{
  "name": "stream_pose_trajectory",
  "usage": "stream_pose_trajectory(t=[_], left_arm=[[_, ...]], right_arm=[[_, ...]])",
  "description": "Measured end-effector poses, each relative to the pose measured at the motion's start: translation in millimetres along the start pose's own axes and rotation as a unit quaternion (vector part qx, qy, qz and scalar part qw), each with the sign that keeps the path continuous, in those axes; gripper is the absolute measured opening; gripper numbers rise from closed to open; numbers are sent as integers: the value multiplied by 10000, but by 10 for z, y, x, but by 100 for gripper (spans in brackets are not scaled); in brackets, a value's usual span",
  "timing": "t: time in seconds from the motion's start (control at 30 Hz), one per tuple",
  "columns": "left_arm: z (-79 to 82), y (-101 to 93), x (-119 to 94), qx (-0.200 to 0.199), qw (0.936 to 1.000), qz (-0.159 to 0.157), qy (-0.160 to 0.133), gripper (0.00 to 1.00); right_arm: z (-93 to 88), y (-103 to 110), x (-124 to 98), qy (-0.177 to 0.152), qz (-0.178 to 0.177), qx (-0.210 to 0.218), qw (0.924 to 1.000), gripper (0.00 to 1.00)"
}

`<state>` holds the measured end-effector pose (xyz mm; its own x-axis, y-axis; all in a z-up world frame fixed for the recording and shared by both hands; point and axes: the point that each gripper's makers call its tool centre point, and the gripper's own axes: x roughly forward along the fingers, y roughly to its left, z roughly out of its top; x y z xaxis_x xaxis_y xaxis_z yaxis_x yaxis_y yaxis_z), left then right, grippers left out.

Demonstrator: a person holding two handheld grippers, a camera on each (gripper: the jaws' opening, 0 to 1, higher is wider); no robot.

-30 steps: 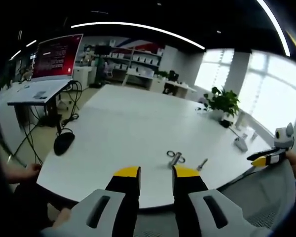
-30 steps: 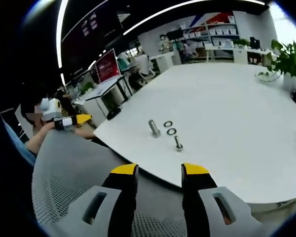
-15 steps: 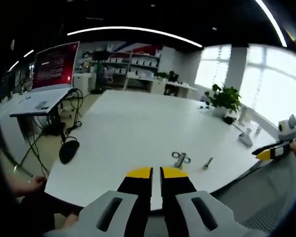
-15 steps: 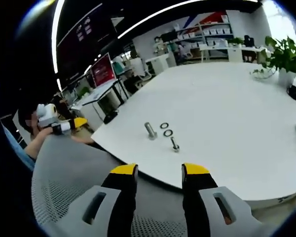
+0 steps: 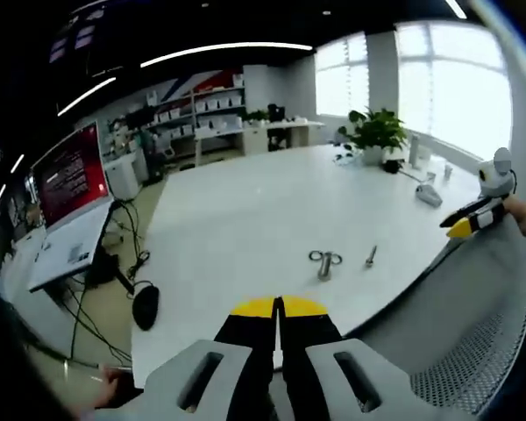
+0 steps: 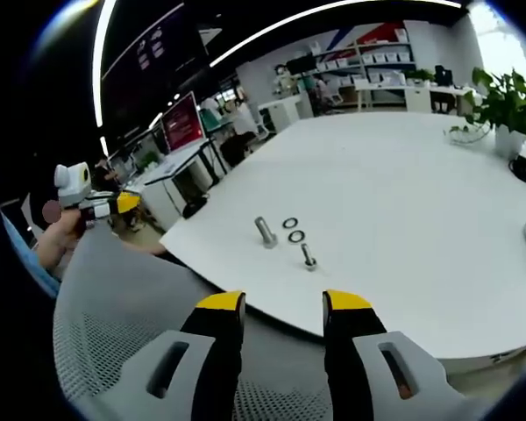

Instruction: Place the washer onto the threaded stud by aligning its center hole with the stud, sliding it down to the base, and recovering from edge contact or off-axis alignment until the washer reaches the visible bottom stop.

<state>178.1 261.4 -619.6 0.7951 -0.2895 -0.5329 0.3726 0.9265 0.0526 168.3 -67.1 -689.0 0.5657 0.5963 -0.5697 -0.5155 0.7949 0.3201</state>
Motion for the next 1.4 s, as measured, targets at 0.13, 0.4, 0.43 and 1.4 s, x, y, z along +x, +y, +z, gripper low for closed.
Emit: stream_pose_trajectory(t=[0.13,0.4,0.43,1.4], left_arm=[[33,-120,133,596,9945,-728,471,0],[216,-116,346,1204,9846,-1002,781,4],[237,-119,397,1366,9814,-1052,848,5],[220,-429,1738,2081,9327,-2059,2107,30]], right_arm=[[-1,33,8,29,64,-108,9999,36],[-68,100,24,242,233,-140,9993,36],[-73,106,24,255,245,-136,9993,36],[-204,238,21,609,698,114,9956,36]])
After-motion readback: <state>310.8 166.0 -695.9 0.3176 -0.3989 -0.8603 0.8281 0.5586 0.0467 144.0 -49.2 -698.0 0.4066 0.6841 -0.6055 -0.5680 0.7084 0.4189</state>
